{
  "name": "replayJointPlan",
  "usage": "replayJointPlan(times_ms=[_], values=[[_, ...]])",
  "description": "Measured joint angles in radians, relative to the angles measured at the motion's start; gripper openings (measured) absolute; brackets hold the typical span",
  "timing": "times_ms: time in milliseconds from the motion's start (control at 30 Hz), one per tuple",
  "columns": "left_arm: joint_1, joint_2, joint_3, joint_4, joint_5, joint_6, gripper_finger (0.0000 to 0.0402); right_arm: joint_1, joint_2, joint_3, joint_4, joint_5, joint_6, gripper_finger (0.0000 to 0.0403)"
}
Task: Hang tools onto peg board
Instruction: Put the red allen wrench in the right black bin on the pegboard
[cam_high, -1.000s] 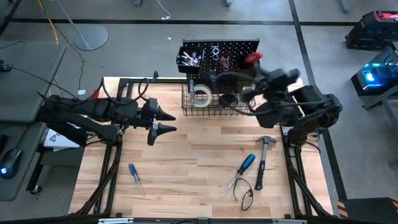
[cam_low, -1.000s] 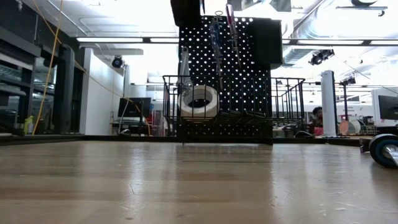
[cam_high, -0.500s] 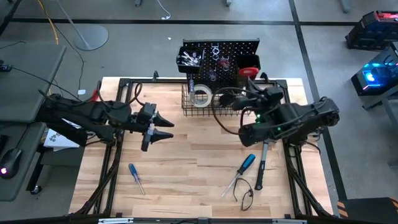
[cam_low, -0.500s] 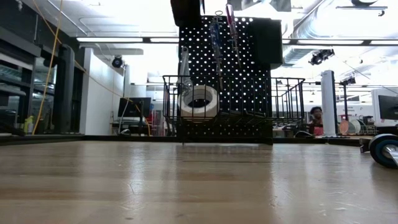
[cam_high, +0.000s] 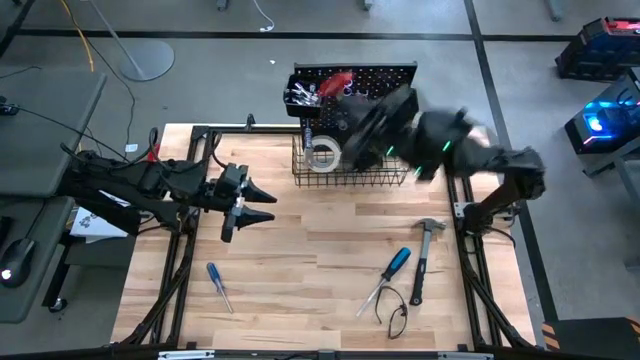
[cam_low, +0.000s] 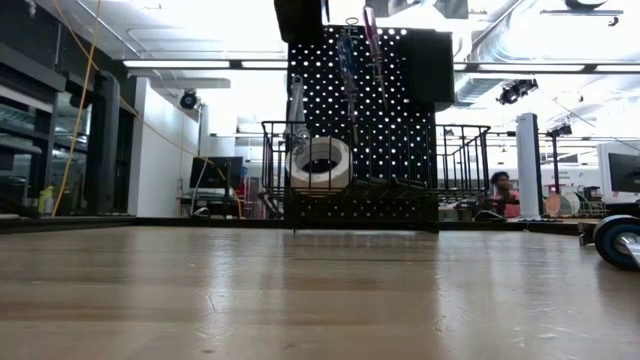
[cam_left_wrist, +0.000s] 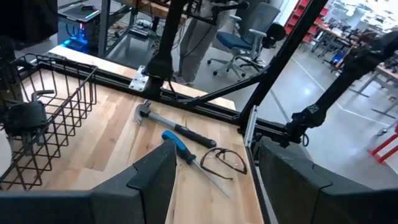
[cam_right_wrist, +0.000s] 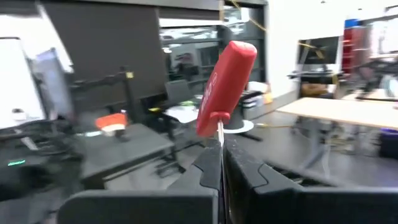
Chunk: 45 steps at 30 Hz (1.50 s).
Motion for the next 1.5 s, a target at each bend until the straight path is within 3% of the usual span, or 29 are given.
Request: replayJointPlan(times_ms=[167, 300, 400, 567, 633, 733, 1033, 1200, 1500], values=[[-0.006, -0.005, 0.0, 0.006, -0.016, 0.001, 0.0209, -0.081, -0.079, -0.009, -0.165, -0.039, 0.005, 0.0], [-0.006, -0.005, 0.0, 0.007, -0.058, 0.017, 0.0209, -0.142, -0.173, -0.191, -0.095, -0.044, 0.009, 0.0], [0.002, -0.005, 0.0, 0.007, -0.113, 0.017, 0.0209, -0.189, -0.309, -0.466, 0.126, -0.074, 0.029, 0.0], [0.033, -0.005, 0.0, 0.008, -0.217, -0.033, 0.0209, -0.312, -0.562, -0.968, 0.755, -0.242, 0.052, 0.0], [0.048, -0.005, 0.0, 0.01, -0.271, -0.056, 0.0209, -0.385, -0.615, -1.099, 0.967, -0.322, 0.072, 0.0], [0.071, -0.004, 0.0, 0.015, -0.346, -0.098, 0.0209, -0.487, -0.627, -1.21, 1.142, -0.402, 0.158, 0.0], [0.122, -0.003, 0.0, 0.015, -0.403, -0.149, 0.0209, -0.71, -0.482, -1.199, 1.303, -0.67, 0.345, 0.0], [0.127, -0.003, 0.0, 0.017, -0.407, -0.134, 0.0209, -0.758, -0.423, -1.191, 1.325, -0.705, 0.414, 0.0], [0.127, -0.003, 0.0, 0.011, -0.399, -0.062, 0.0209, -0.742, -0.356, -1.191, 1.381, -0.686, 0.431, 0.0]])
